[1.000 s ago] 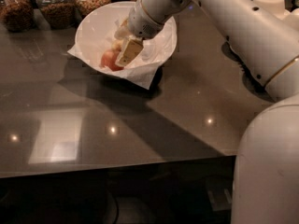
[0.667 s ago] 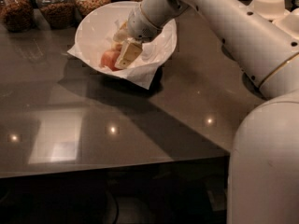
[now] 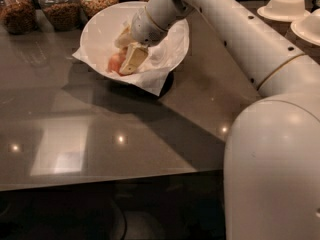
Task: Pick apple from white bowl
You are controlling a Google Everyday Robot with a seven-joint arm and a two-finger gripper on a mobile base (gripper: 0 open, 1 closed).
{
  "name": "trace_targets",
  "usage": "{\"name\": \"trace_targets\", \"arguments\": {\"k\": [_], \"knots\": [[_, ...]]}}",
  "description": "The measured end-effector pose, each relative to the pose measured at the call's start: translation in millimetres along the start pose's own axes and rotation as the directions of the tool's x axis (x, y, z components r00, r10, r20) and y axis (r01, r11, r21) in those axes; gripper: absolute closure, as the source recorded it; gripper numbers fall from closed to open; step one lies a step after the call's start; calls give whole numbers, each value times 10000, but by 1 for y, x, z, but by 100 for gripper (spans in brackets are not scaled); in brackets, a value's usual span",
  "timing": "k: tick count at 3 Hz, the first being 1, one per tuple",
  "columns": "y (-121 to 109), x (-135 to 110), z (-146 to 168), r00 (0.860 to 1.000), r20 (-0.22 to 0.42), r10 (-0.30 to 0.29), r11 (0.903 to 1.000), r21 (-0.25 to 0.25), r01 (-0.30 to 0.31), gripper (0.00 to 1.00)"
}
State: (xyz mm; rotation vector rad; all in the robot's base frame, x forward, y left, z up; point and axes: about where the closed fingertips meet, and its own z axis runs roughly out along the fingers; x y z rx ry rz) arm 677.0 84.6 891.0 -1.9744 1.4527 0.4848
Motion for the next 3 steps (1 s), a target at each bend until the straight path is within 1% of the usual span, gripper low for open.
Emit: {"name": "trace_targets", "arguments": {"k": [1, 2, 3], "knots": [[-3, -7, 11, 9989, 156, -448, 9977, -505, 455, 37], [-3, -15, 20, 9961, 281, -838, 9902, -1096, 864, 37], [-2, -20, 27, 9938, 327, -1064, 9814, -1574, 1102, 38]]}}
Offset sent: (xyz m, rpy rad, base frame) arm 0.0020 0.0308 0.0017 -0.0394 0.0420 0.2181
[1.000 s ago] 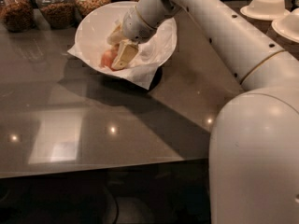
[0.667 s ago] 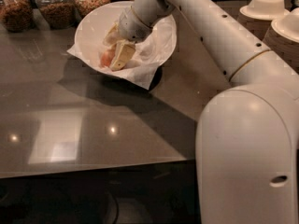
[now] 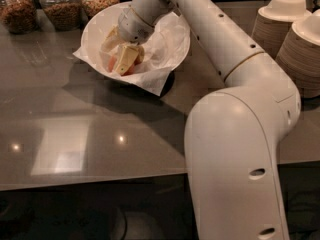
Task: Pick apple from white bowl
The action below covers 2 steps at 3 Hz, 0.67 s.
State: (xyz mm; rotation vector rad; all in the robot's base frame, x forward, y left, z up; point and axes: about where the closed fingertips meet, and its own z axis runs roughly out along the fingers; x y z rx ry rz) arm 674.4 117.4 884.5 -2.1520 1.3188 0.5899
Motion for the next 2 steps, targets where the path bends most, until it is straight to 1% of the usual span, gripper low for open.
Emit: {"name": "trace_targets", "arguments": {"k": [1, 2], "knots": [[0, -1, 2, 10000, -24, -71, 9996, -258, 71, 42], [-1, -1, 1, 10000, -61, -78, 9994, -348, 76, 40]]}}
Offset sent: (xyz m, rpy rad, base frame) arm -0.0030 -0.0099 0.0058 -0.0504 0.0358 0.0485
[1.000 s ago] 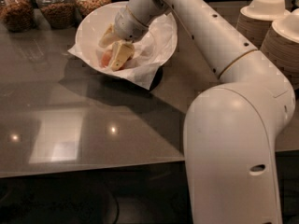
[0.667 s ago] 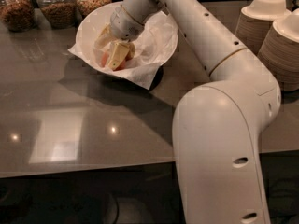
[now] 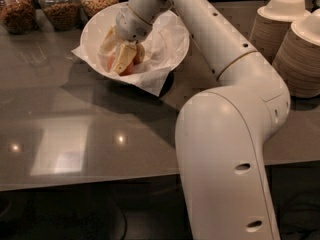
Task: Pick apple from white bowl
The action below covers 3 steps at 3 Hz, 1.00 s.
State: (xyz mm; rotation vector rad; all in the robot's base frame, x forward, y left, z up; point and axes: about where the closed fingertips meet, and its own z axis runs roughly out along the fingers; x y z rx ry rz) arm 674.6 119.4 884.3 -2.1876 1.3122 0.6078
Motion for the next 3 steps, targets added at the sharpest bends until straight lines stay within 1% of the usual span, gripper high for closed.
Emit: {"name": "trace_targets", "arguments": {"k": [2, 3], "knots": [[1, 4, -8, 9998, -124, 148, 9999, 17, -147, 30], [2, 6, -12, 9996, -192, 206, 9998, 40, -205, 28]]}}
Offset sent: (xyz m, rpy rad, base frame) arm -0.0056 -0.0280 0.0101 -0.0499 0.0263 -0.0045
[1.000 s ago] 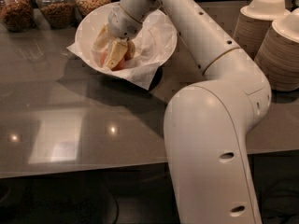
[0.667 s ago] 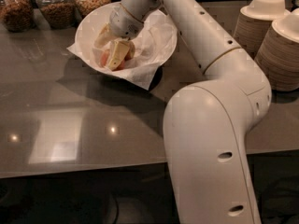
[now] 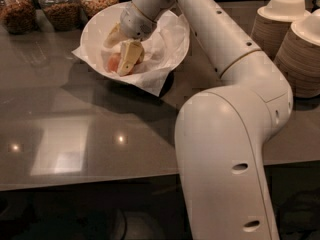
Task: Pick apple from white bowl
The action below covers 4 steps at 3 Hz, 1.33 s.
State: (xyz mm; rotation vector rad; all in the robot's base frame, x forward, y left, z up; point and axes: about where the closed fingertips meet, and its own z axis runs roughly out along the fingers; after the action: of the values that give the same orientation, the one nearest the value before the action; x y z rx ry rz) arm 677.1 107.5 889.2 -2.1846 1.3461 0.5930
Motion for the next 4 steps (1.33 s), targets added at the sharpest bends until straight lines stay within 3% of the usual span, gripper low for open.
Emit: {"name": "trace_targets", "arguments": {"k": [4], "knots": [[5, 19, -4, 9988, -383, 297, 9995, -75, -300, 34]]}}
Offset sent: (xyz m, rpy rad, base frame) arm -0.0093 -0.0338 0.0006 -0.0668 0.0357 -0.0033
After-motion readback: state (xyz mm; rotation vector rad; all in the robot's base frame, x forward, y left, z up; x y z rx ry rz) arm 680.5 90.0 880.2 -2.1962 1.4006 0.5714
